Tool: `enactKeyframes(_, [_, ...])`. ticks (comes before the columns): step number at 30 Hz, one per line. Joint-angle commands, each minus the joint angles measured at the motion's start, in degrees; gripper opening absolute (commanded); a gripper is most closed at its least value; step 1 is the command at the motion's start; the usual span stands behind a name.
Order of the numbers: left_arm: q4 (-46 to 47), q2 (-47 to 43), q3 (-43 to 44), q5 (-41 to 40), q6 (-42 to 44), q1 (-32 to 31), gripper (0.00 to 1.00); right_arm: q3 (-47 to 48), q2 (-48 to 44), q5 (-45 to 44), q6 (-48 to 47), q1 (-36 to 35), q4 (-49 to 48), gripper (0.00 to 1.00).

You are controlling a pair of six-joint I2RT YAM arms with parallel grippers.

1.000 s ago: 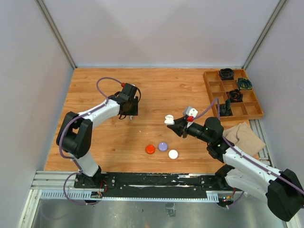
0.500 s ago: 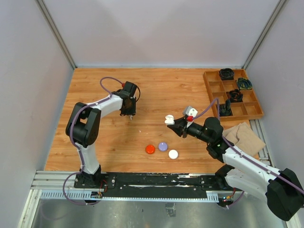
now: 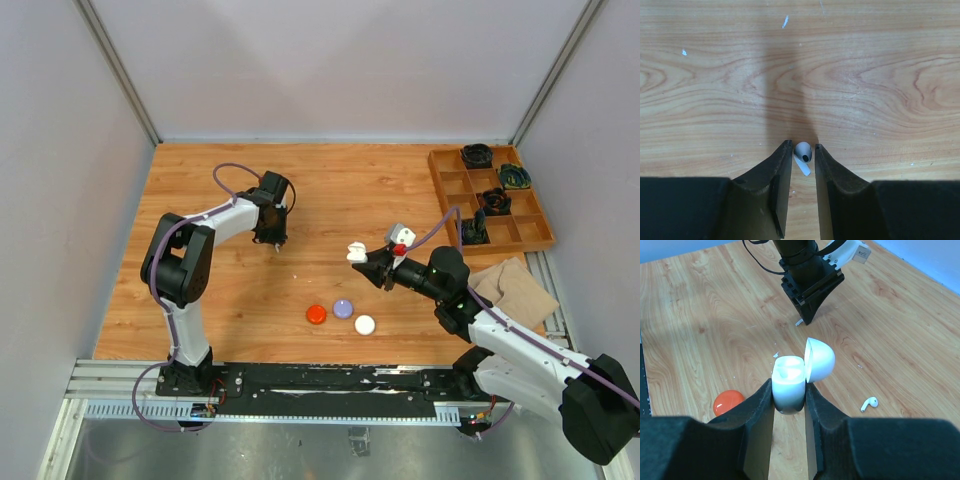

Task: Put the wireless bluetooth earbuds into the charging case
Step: Pick up the earbud from the center of the board.

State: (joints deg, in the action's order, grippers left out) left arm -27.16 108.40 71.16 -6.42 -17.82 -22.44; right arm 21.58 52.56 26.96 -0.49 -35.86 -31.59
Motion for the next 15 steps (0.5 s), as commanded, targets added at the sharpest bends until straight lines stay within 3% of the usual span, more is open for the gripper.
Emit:
enactKeyframes(1, [-1.4, 0.7, 0.0, 2.3, 0.4, 0.5, 0.3, 1.5, -0.2, 0.4, -0.4, 0.5, 0.8, 0.13])
enactKeyframes(15, [4.0, -6.6, -6.8, 5.6, -0.7, 0.5, 0.14, 2.2, -0.6, 2.4, -0.6, 0.5, 1.1, 0.13])
